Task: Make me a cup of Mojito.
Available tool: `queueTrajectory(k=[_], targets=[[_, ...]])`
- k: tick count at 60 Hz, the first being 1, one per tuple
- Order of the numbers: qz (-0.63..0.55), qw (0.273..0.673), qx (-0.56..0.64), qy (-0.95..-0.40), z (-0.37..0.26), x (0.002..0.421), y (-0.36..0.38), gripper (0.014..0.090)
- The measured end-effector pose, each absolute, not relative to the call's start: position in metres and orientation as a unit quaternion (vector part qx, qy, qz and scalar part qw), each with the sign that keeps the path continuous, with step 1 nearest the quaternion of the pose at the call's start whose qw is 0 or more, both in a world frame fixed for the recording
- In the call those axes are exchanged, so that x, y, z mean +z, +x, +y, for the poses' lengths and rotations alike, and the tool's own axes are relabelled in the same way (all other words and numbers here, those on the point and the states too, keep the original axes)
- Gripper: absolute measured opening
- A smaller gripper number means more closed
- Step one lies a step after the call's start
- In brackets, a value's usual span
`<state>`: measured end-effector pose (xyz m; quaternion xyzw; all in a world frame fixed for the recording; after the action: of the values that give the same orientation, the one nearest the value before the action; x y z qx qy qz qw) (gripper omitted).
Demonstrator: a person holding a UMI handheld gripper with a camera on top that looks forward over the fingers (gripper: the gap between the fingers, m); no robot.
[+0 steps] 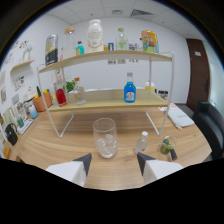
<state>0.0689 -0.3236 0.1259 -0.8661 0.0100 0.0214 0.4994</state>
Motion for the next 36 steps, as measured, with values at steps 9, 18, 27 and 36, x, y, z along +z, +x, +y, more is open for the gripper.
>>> queueTrajectory(k=[9, 18, 27, 36], targets=[[0.006, 0.491, 0.022, -0.871, -0.334, 0.131, 0.030, 0.0853], [-0.002, 0.526, 0.035, -0.849, -0.309, 0.197, -0.020, 0.0856], [-0.020, 0.592, 0.038, -0.805, -0.270, 0.297, -0.072, 0.0855], [-0.027, 0.635, 0.049, -0.770, -0.236, 0.369, -0.119, 0.0862]])
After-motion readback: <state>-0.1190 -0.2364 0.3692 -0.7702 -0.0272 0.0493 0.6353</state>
